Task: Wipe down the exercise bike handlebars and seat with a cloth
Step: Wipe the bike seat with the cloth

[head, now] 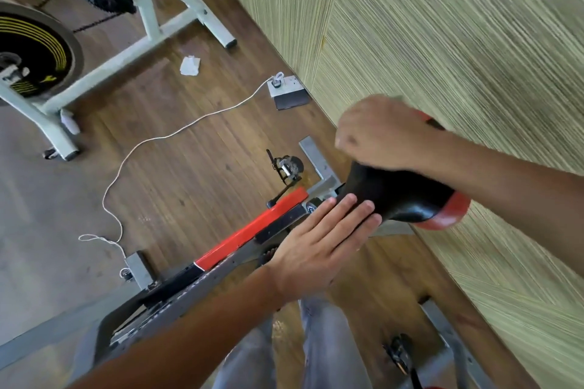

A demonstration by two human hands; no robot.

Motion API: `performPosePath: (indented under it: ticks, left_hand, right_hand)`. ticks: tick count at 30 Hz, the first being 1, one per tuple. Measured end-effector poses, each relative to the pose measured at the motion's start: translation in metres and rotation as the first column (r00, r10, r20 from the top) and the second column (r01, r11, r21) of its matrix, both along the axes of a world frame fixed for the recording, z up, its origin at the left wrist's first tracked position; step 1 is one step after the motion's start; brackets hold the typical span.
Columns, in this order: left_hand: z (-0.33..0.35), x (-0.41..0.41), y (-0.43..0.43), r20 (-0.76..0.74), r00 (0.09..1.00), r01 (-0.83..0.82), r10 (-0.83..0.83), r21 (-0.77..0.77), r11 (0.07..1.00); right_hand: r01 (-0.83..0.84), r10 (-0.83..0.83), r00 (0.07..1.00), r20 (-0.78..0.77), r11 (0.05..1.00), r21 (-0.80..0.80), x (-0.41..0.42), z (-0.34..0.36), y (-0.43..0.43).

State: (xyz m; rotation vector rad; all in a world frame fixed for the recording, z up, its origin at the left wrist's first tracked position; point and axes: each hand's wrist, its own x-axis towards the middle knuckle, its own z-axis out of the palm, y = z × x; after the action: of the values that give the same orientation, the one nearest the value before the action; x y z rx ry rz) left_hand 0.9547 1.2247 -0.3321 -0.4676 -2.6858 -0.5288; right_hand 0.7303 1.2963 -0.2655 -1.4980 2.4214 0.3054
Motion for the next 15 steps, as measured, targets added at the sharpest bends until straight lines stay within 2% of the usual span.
performPosePath:
  ticks: [2,3,5,7,8,10,11,12,13,14,15]
  left_hand:
    - [-0.002,0.0,0.003,-0.012,1.0,-0.01,0.01,-0.007,1.0]
    - [-0.003,0.0,0.003,-0.007,1.0,-0.021,0.021,0.0,1.0]
    - [-0.003,-0.001,0.002,-0.003,0.999,-0.036,0.036,0.005,0.999]
    - [-0.004,-0.001,0.002,-0.015,1.0,-0.025,0.025,0.002,1.0]
    - [-0.004,-0.001,0.002,-0.018,1.0,-0.02,0.02,0.003,1.0]
    - [-0.005,0.0,0.003,-0.015,1.0,-0.019,0.019,0.011,1.0]
    - [-0.005,-0.001,0.002,-0.016,1.0,-0.027,0.027,0.011,1.0]
    - [-0.006,-0.002,0.001,-0.015,0.999,-0.03,0.03,0.012,0.999]
    - [-0.006,-0.003,-0.001,-0.016,0.999,-0.032,0.032,0.014,0.999]
    - [-0.005,-0.004,-0.001,-0.017,0.999,-0.033,0.033,0.019,0.999]
    - [-0.004,-0.005,-0.002,-0.022,0.999,-0.033,0.034,0.021,0.999]
  right_hand:
    - [-0.266,0.256,0.964,0.078,0.949,0.17,0.017,-0.009,0.003]
    - [-0.291,0.27,0.955,0.123,0.933,0.212,0.012,-0.006,0.002]
    - [-0.153,0.144,0.988,0.062,0.973,0.175,-0.023,-0.004,-0.007]
    - [0.021,-0.043,0.994,0.104,0.978,0.208,-0.042,-0.001,-0.011]
    - [0.004,-0.023,0.997,0.077,0.971,0.237,-0.039,0.001,-0.012]
    - [-0.231,0.233,0.972,0.007,0.957,0.173,-0.018,0.002,-0.011]
    - [-0.331,0.332,0.943,0.023,0.928,0.171,-0.01,0.003,-0.009]
    - [-0.334,0.331,0.942,0.049,0.921,0.2,-0.011,0.001,-0.009]
    - [-0.225,0.209,0.973,0.1,0.955,0.194,-0.019,0.004,-0.012]
    - [-0.05,0.02,0.987,0.16,0.981,0.185,-0.032,0.004,-0.014]
    - [0.157,-0.203,0.948,0.245,0.968,0.195,-0.045,0.004,-0.012]
